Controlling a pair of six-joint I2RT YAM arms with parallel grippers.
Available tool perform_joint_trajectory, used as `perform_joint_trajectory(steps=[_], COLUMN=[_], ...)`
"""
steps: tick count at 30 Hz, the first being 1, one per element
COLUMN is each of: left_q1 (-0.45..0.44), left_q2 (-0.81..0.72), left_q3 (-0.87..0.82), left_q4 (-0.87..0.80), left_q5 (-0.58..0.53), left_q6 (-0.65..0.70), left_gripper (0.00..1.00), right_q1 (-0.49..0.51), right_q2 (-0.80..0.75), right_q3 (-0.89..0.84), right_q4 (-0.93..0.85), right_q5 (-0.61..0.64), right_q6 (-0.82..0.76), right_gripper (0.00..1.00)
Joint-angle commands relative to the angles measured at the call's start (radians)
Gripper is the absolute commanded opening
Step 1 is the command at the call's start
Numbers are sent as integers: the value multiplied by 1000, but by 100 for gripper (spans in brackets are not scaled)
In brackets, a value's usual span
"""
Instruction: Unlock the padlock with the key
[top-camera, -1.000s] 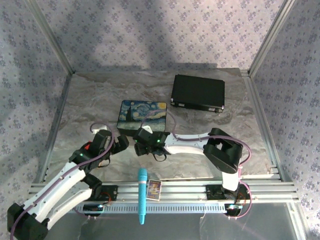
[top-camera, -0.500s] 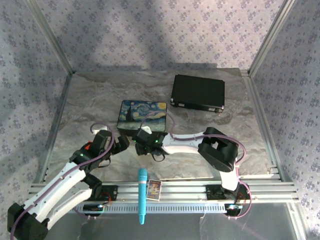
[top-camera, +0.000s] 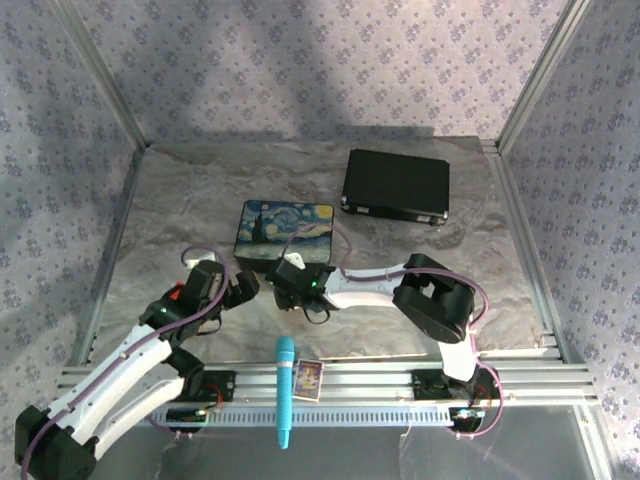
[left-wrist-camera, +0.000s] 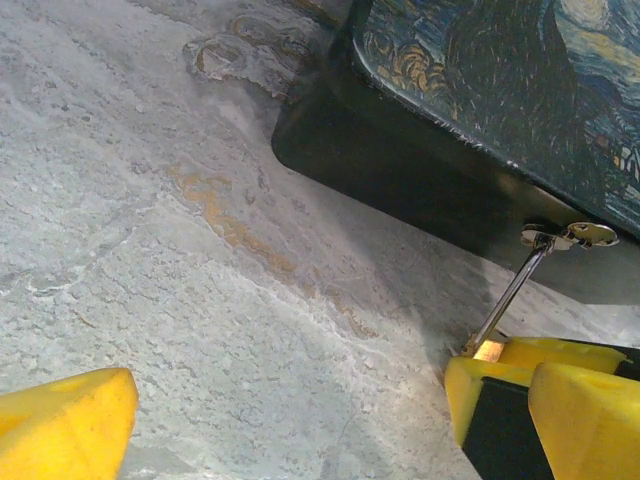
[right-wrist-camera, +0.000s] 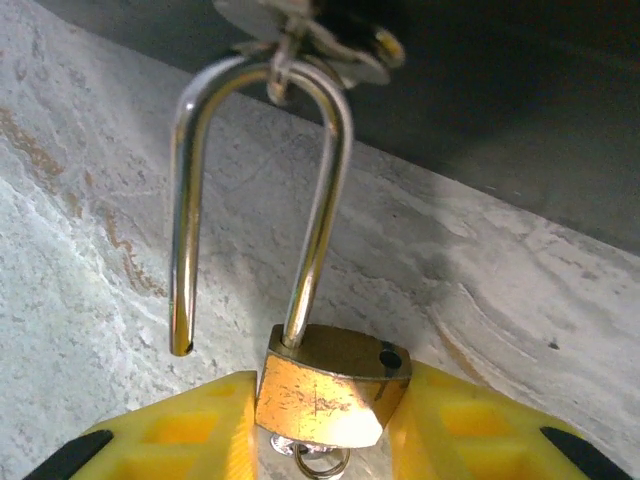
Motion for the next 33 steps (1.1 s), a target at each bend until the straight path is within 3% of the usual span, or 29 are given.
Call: perform_joint_trajectory(steps=[1, 4, 7, 10, 16, 20, 23, 29, 33], left_q1=[7, -30, -162, -254, -265, -269, -268, -251, -242], left_q2=[-12, 10, 98, 169, 317, 489, 629, 811, 874], left_q3=[28, 68, 174, 240, 304, 411, 490, 594, 612], left_q4=[4, -1, -112, -121, 16, 9, -4, -8, -8], left_q5=[-12, -44, -272, -369, -133, -72, -86, -35, -30], left_q6=[87, 266, 361, 453, 786, 953, 1084, 1174, 1196], left_gripper=[100, 100, 100, 100, 98, 93, 92, 88, 72], right_q1=[-13, -25, -49, -71, -112, -149, -158, -149, -149], right_q2=[-47, -93, -139, -189, -266, -305, -299, -300, -288], right_q3=[-71, -133, -210, -286, -388, -480, -492, -517, -537], right_q4=[7, 28, 67, 117, 179, 283, 315, 387, 443], right_q5=[33, 30, 2, -25, -76, -119, -124, -97, -94], right_q6=[17, 21, 29, 18, -62, -13, 5, 47, 94], right_gripper=[32, 31, 31, 30, 28, 28, 28, 27, 26])
